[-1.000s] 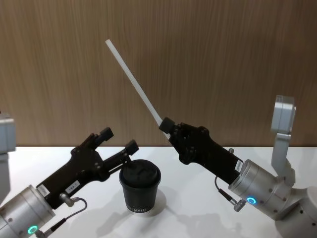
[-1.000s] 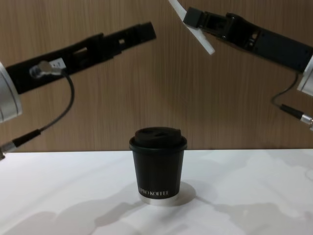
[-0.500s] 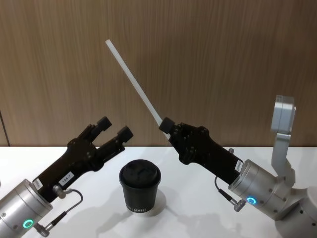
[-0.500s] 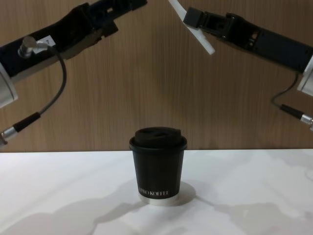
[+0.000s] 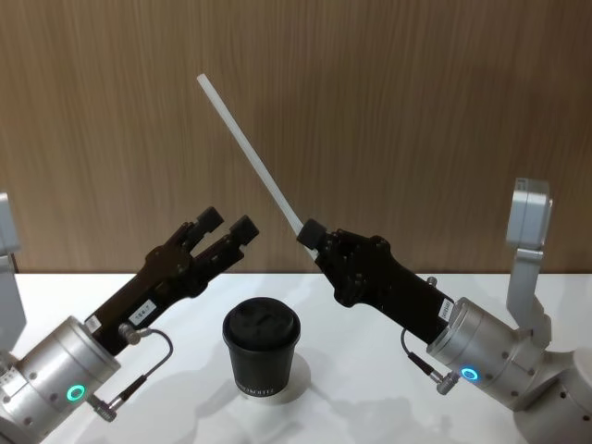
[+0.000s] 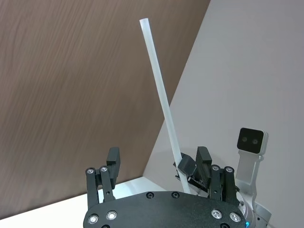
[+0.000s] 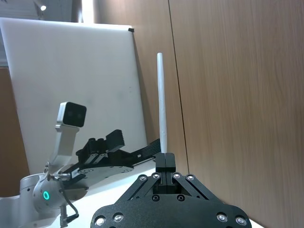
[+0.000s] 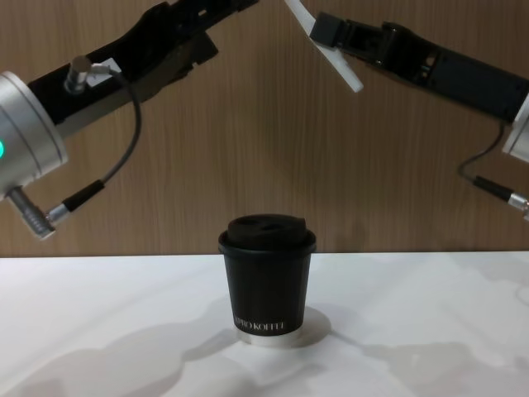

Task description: Pick up the straw with one hand, pass it to the other hand, and insert it into the cup.

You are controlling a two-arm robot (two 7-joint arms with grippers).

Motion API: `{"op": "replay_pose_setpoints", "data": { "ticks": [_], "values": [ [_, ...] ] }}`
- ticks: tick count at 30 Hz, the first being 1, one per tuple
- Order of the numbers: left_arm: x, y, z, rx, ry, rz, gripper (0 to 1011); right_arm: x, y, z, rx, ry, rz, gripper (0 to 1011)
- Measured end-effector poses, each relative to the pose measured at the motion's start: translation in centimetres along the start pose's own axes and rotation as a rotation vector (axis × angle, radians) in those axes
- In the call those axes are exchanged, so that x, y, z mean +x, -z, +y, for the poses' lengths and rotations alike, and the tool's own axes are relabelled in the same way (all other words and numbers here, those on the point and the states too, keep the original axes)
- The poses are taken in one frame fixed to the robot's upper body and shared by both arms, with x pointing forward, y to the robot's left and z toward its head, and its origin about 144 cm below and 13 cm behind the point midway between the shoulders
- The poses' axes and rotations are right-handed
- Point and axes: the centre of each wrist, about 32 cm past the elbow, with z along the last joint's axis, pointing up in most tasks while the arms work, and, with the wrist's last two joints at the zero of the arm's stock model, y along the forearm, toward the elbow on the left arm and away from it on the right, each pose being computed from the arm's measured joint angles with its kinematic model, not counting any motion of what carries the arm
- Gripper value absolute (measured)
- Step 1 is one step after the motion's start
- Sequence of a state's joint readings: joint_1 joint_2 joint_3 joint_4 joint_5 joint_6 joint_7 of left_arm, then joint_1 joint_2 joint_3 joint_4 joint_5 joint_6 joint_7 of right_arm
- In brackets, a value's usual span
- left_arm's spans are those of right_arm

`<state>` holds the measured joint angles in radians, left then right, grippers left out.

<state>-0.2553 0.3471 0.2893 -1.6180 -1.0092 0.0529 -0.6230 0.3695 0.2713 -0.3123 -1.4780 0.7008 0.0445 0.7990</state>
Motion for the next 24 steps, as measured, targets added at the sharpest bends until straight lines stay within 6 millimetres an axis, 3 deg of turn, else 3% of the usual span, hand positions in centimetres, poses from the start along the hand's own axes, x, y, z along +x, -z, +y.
{"op": "replay_pose_setpoints", "data": {
  "ticks": [24],
  "values": [
    [1.2,0.2,-2.8,-0.013,0.076,0.058,1000,0.0,0.0,0.0,0.0,0.0,0.0,0]
  ]
}}
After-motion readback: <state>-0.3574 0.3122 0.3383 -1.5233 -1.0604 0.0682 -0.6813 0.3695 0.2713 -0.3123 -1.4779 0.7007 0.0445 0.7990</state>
